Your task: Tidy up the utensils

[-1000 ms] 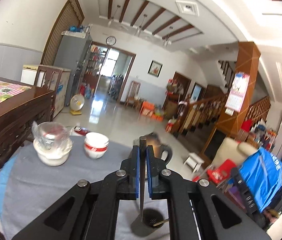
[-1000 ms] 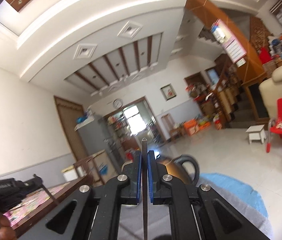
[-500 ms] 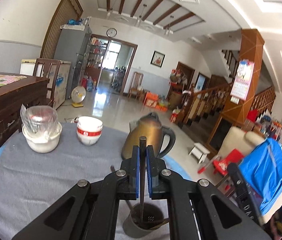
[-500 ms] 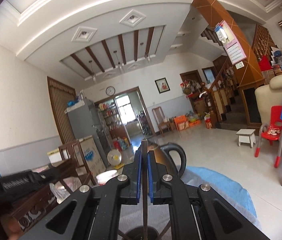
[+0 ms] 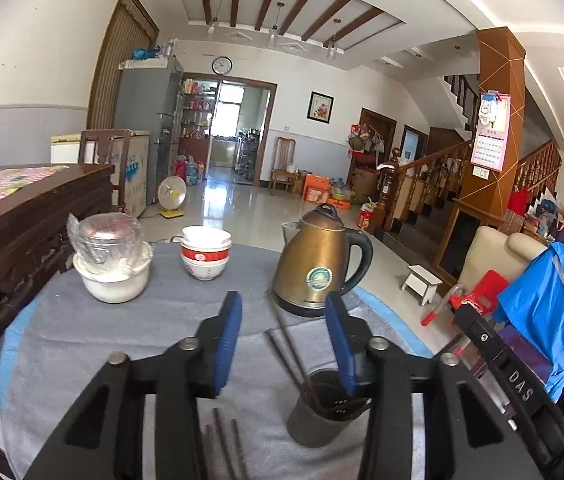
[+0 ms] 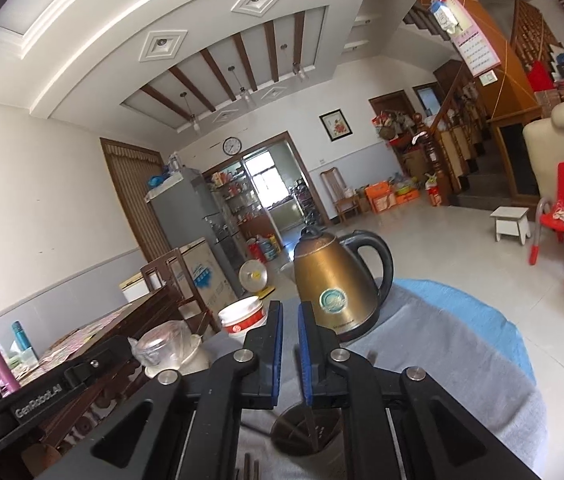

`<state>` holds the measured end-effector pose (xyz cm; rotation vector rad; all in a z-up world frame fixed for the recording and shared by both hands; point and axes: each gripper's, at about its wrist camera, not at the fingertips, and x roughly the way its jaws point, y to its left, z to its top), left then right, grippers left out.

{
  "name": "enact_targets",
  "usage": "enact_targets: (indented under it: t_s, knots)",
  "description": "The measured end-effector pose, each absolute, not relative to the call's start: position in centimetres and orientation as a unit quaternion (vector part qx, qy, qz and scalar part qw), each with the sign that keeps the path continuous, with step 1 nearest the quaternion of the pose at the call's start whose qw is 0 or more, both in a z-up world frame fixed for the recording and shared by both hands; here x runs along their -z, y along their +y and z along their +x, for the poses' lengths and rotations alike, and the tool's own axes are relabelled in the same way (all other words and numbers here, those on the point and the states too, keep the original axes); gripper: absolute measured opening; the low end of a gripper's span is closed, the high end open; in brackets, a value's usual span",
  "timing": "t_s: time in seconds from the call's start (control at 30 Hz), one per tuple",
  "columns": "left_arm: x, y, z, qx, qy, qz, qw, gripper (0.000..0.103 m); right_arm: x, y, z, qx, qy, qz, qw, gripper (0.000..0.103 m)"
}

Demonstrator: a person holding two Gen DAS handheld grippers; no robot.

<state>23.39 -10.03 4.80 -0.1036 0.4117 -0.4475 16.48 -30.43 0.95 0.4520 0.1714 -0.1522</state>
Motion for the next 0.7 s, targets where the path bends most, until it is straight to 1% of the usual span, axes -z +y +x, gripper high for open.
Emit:
enact_targets:
  t_s: [0.07,0.13,0.2,0.23,0.27,0.3,0.4,0.57,0.7]
  knots:
    - [-4.6,-9.3,22.6,0.216,0.201,-0.04,0.955,0.05,-0.8,-30.6,15.7,0.073,0.082,0.227,0.968,0.013]
    - [-4.2,-8.5,21.8,0.203,0.197,-0.019,0.959,0.061,-0.6,-31.1,14.6,0.069,0.075,0.239,0.966,0.017]
    - [-3.6,-7.7,21.2,0.187,0.198,-0.001,0.962,0.062,-0.3,-31.6,13.5,0.059,0.07,0.252,0.963,0.024]
    - [-3.3,-7.4,21.2,0.182,0.202,0.004,0.962,0.063,-0.3,-31.6,13.1,0.057,0.07,0.255,0.963,0.031]
    - [-2.6,-6.9,21.0,0.176,0.21,0.01,0.962,0.064,-0.1,-31.6,12.7,0.054,0.069,0.257,0.962,0.035]
    - [-2.2,-6.5,20.9,0.173,0.216,0.012,0.961,0.066,0.3,-31.7,12.0,0.051,0.067,0.26,0.962,0.035]
    - [-0.1,-5.3,20.9,0.161,0.245,0.021,0.956,0.066,1.1,-31.3,11.1,0.041,0.074,0.257,0.963,0.035]
    - [3.2,-3.6,21.6,0.143,0.306,0.013,0.941,0.066,3.0,-29.7,11.7,0.022,0.117,0.239,0.964,0.035]
    - [4.2,-2.5,21.9,0.13,0.325,0.005,0.937,0.066,4.7,-28.1,12.8,0.002,0.154,0.227,0.961,0.035]
